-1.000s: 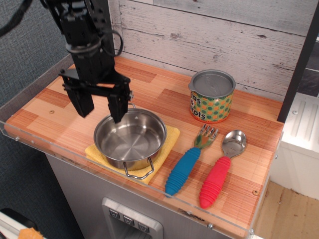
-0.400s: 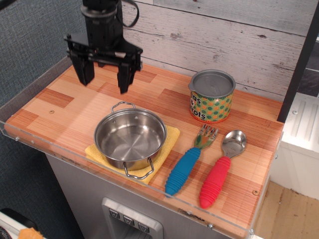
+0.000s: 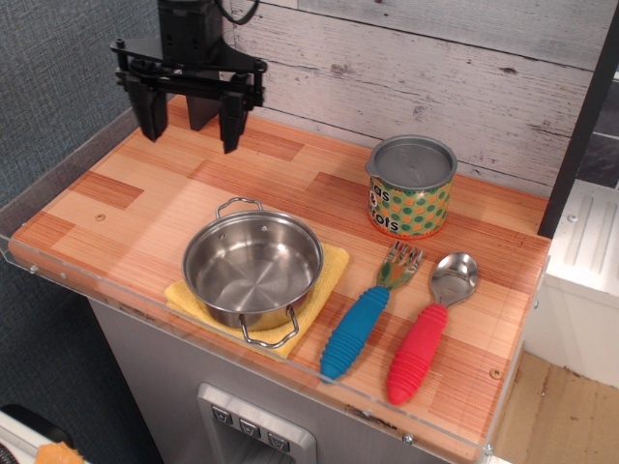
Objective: Move the pan on top of the napkin
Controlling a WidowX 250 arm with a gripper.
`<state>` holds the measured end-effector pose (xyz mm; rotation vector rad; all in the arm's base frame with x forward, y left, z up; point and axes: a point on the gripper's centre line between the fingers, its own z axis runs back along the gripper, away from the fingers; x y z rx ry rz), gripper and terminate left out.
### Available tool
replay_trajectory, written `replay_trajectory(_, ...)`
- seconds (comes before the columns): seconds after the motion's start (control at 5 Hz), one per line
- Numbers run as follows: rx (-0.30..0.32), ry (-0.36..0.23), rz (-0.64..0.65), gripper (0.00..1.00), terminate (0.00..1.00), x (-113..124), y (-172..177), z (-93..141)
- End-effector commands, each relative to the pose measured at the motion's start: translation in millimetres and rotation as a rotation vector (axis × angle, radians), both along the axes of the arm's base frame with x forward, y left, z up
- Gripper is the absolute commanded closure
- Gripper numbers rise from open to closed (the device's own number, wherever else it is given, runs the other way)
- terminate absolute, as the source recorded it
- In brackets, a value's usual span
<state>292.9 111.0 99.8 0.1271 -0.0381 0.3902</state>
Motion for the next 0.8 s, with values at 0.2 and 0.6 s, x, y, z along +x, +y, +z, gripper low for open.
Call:
replay_trajectory(0.2, 0.029, -0.039, 0.024, 0.00, 0.00, -17, 51, 10)
replay_trajectory(0.6, 0.025, -0.032, 0.004, 0.00, 1.00, -24, 59, 12)
